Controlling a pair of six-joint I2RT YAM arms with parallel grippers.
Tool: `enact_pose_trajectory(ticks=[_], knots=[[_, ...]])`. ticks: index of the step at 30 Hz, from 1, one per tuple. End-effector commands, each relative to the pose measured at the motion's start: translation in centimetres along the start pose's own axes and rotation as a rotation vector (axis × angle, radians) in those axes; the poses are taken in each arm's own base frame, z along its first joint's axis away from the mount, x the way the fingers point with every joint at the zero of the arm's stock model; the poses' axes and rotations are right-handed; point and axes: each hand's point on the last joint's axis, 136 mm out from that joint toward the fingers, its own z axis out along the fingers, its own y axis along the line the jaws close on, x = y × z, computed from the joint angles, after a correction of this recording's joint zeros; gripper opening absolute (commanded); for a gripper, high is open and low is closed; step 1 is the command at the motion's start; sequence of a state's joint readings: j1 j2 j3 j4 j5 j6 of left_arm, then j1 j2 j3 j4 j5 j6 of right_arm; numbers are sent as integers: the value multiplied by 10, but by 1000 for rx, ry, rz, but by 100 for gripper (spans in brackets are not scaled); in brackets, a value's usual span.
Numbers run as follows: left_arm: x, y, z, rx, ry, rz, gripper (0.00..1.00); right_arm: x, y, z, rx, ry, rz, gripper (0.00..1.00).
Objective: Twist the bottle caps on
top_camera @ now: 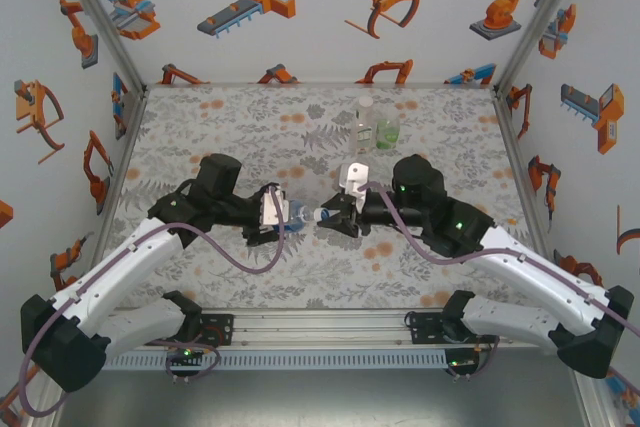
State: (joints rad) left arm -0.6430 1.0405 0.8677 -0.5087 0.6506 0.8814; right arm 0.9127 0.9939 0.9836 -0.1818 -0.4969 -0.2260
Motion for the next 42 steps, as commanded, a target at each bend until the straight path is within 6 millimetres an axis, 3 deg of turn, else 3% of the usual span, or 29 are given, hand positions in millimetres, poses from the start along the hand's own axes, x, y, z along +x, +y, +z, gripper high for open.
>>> enact_pose_trajectory(ticks=[1, 14, 22, 33, 42], knots=[[-1, -8, -1, 24, -1, 30, 0, -21, -4, 0, 20, -47, -56, 5], [-3, -11, 1, 44, 4, 27, 0, -6, 4, 18, -57, 13, -28, 4], [-4, -10, 2, 49, 2, 16, 0, -4, 19, 17, -137, 32, -13, 3], [-7, -13, 0, 56, -14, 25, 0, 9, 1, 20, -27, 89, -15, 0], [-9, -14, -1, 60, -23, 27, 0, 5, 7, 28, -79, 44, -22, 0]])
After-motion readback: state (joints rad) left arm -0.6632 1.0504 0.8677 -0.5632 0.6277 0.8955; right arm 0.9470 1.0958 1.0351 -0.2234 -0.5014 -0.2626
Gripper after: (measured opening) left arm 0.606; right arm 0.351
